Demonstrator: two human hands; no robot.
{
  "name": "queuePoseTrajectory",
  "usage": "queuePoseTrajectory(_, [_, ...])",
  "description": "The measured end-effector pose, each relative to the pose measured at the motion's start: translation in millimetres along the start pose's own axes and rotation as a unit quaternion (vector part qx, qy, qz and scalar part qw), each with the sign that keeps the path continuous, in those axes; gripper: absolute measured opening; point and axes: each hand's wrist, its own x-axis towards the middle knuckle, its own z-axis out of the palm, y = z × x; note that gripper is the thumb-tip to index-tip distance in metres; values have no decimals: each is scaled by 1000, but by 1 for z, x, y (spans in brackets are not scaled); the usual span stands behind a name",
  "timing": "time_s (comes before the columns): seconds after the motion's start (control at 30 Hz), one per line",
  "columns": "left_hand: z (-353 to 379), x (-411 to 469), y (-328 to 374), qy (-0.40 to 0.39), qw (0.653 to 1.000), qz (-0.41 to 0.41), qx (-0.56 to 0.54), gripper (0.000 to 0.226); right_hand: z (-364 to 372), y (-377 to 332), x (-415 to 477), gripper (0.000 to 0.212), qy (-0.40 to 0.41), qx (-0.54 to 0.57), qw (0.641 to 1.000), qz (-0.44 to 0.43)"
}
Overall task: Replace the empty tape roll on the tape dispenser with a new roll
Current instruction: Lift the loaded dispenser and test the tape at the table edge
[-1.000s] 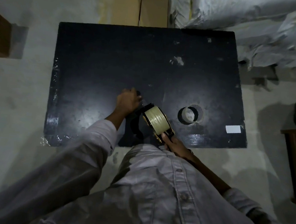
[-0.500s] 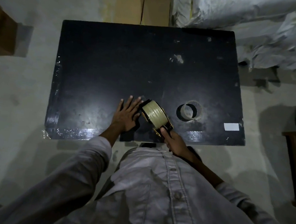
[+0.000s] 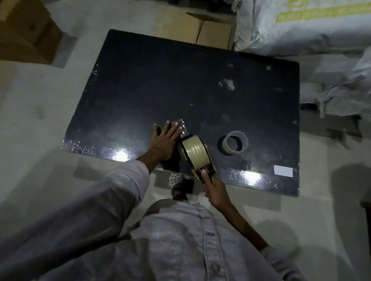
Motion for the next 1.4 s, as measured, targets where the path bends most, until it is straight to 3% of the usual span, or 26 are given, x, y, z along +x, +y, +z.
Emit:
queuePoseTrajectory(0.2, [16, -38, 25, 27, 994, 80, 73, 103, -22, 62, -37, 55, 26, 9, 999, 36])
queuePoseTrajectory(0.43, [48, -75, 70, 34, 991, 102, 75, 101, -29, 88, -64, 55, 33, 1, 999, 23])
queuePoseTrajectory(0.53, [64, -86, 84, 39, 993, 97, 64, 104, -35, 103, -76, 58, 44, -10, 999, 22])
queuePoseTrajectory(0.67, [68, -99, 105, 50, 995, 77, 32, 127, -48, 128, -98, 62, 60, 11, 997, 45])
queuePoseTrajectory(0.97, [69, -98, 115, 33, 998, 55, 20, 130, -56, 133, -136, 64, 67, 65, 993, 72])
queuePoseTrajectory(1.4, [68, -100, 130, -10, 999, 24, -44, 129, -42, 109, -136, 79, 76, -40, 994, 70])
